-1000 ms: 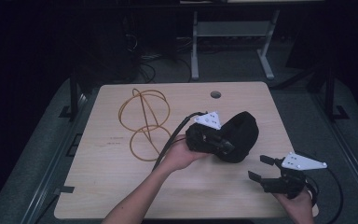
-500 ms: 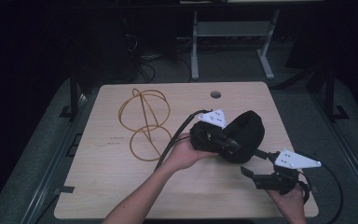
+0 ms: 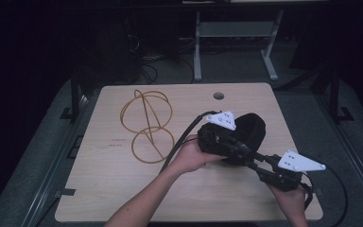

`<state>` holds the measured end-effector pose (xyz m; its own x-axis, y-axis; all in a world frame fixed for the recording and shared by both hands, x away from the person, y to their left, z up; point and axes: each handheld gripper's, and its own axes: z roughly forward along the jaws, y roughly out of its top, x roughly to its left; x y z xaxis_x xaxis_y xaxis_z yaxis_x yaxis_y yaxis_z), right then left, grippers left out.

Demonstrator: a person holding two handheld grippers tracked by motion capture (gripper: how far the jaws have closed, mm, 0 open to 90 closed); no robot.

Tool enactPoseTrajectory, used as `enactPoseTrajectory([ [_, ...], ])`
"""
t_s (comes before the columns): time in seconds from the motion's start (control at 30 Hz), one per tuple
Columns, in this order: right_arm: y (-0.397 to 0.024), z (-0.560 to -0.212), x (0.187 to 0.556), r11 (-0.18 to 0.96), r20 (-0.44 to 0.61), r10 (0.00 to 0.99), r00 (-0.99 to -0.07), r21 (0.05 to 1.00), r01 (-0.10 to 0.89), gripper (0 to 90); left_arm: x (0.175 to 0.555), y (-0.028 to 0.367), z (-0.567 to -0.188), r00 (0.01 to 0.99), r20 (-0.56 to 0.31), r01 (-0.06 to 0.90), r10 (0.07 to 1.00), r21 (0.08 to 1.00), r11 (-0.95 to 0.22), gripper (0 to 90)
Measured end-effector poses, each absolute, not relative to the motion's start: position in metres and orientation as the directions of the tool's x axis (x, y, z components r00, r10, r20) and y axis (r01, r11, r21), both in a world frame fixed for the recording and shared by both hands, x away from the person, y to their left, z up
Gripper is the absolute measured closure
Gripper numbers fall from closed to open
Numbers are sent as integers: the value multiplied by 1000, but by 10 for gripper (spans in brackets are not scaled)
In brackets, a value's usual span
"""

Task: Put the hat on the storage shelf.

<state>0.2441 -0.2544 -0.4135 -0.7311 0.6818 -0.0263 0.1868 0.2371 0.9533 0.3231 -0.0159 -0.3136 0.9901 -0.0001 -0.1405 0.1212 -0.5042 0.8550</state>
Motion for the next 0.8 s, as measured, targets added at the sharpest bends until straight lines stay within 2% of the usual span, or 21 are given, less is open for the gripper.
enactPoseTrajectory([
  [0.1, -256, -411, 244, 232, -24, 671, -742, 956, 179, 836, 324, -15, -314, 990, -141, 124, 5, 852, -509, 823],
  [0.2, -256, -409, 244, 239, -19, 659, -752, 953, 186, 871, 325, -12, -315, 990, -143, 131, 16, 848, -513, 818],
  [0.3, -255, -407, 245, 247, -10, 654, -756, 948, 201, 878, 325, -10, -317, 992, -118, 122, 41, 842, -526, 788],
  [0.43, -255, -404, 245, 259, -14, 650, -760, 944, 205, 881, 323, -6, -316, 993, -94, 121, 78, 828, -548, 675],
  [0.6, -257, -398, 247, 262, -6, 649, -761, 941, 216, 883, 319, 6, -314, 992, -46, 104, 119, 833, -543, 581],
  [0.8, -258, -390, 252, 266, 1, 648, -762, 936, 228, 884, 316, 22, -311, 988, -24, 103, 151, 835, -541, 519],
])
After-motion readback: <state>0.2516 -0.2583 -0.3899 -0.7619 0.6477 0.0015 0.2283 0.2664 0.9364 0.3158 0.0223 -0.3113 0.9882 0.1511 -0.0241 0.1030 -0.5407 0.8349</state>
